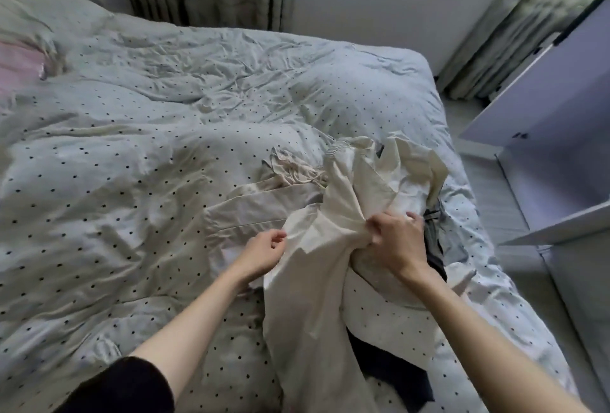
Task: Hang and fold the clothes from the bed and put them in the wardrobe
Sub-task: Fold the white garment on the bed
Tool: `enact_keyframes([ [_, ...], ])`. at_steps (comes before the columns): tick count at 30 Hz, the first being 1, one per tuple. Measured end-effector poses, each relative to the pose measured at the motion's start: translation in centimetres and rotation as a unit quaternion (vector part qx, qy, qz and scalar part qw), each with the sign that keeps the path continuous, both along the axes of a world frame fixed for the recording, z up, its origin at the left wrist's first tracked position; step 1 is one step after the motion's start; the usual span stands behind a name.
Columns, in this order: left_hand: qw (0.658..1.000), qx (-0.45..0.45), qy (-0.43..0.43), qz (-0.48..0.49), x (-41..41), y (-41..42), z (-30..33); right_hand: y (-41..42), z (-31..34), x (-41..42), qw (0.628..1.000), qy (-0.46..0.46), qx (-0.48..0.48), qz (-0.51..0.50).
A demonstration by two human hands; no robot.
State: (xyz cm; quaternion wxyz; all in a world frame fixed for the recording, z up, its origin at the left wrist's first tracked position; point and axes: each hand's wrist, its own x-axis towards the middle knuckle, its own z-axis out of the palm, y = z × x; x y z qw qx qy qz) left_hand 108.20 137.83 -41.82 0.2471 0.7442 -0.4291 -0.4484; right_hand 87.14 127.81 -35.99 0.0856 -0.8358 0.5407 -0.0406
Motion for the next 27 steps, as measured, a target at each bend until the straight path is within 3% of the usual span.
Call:
enact_keyframes([
  [3, 1.0, -0.019, 0.0, -0.011, -1.2, -2.7, 0.4, 2.4, 1.2, -3.6, 0.999, -0.041, 0.03, 0.001],
  [9, 0.98, -0.085, 0.173, 0.037, -6.1, -9.3, 1.8, 3.5, 2.8, -8.7, 0.995, -0.061, 0.053, 0.059],
  [13, 0.962, -0.04, 0.248, 0.104, -7.5, -12.5, 1.9, 3.2, 3.1, -10.6, 0.99, -0.04, 0.106, 0.084],
  [14, 0.973, -0.025, 0.219, 0.074, -7.9, -13.0, 1.7, 2.9, 3.1, -11.1, 0.987, -0.022, 0.129, 0.09],
  [16, 0.997, 0.008, 0.046, -0.066, -8.7, -13.0, 1.6, 2.2, 3.2, -11.6, 0.975, 0.046, 0.19, 0.106],
  [19, 0.963, 0.05, -0.137, -0.225, -10.3, -11.7, 1.0, 0.5, 3.6, -11.8, 0.959, 0.111, 0.246, 0.086],
  [22, 0.948, 0.052, -0.166, -0.267, -11.8, -10.1, -0.1, -2.2, 3.7, -10.5, 0.995, -0.014, 0.093, 0.031],
  [24, 0.943, 0.051, -0.165, -0.285, -12.2, -9.5, -0.4, -4.7, 3.5, -8.3, 0.994, -0.095, 0.023, 0.045],
  [27, 0.939, 0.035, -0.173, -0.295, -11.9, -9.1, -0.3, -8.9, 1.5, -3.6, 0.989, -0.056, 0.043, 0.132],
])
